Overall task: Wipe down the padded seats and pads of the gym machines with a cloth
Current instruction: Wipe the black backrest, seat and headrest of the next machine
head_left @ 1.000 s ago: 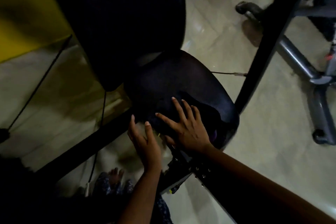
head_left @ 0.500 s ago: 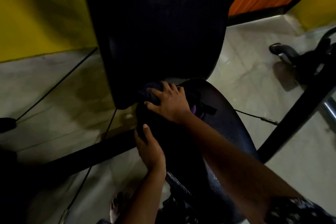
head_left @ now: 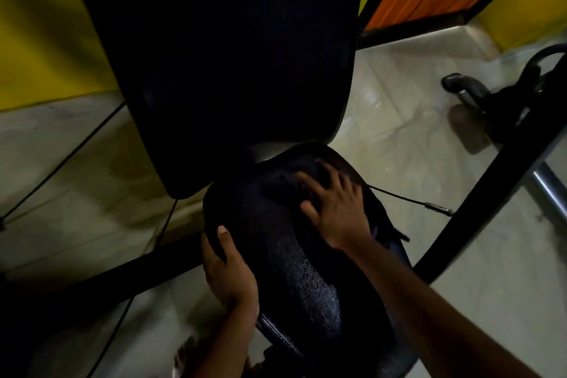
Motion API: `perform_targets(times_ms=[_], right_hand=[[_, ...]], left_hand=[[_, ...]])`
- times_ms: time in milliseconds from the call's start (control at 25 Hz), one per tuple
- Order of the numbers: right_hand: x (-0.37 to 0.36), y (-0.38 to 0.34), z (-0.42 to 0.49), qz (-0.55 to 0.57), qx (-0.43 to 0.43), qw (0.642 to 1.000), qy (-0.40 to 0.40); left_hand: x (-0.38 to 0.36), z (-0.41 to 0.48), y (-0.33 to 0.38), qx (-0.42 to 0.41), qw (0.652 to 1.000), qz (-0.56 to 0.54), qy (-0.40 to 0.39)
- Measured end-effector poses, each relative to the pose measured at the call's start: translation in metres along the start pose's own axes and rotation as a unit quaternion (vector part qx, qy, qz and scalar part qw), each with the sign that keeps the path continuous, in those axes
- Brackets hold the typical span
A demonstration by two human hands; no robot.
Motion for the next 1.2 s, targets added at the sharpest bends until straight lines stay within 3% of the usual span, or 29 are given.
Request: perform_targets(times_ms=[80, 160, 320, 440, 560, 680, 800, 920, 1200], right_hand=[[-0.008, 0.018, 0.044, 0.014, -0.096, 0.994, -0.053], [-0.014, 0.014, 0.062, 0.008, -0.128, 0.989, -0.069], [-0.016, -0.042, 0.024, -0.027, -0.058, 0.998, -0.015], [-0.009, -0.078, -0.020, -0.004, -0.013, 1.000, 0.009], [0.009, -0.094, -0.061, 0.037, 0.037, 0.998, -0.022], [0.037, -0.098, -0.086, 0.123, 0.028, 0.990, -0.062], [0.078, -0.101, -0.110, 0.243, -0.038, 0.969, 0.009], [0.115, -0.116, -0.156, 0.351, -0.116, 0.921, 0.124], [0.185, -0.184, -0.287, 0.418, -0.217, 0.838, 0.277]], left_hand=[[-0.001, 0.002, -0.001, -0.006, 1.000, 0.000, -0.005], [0.000, 0.001, -0.001, -0.002, 1.000, -0.005, -0.002], [-0.002, -0.001, 0.008, -0.002, 1.000, -0.022, -0.005], [0.000, 0.000, 0.009, 0.015, 0.994, -0.072, -0.080], [0.022, -0.014, 0.015, 0.051, 0.983, -0.064, -0.164], [0.063, -0.046, 0.034, 0.027, 0.982, -0.008, -0.189], [0.095, -0.080, 0.055, -0.031, 0.978, 0.026, -0.207], [0.118, -0.111, 0.063, -0.064, 0.967, 0.039, -0.242], [0.177, -0.186, 0.052, -0.143, 0.915, 0.074, -0.370]])
Point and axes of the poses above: each hand's wrist, its own z-axis towards the middle knuckle, its own x-axis out of the back of the hand, y = z × x, the point moved 5 cm from there along z, towards the middle knuckle, and after that the axes turned 12 degrees about x, right-handed, at the moved point
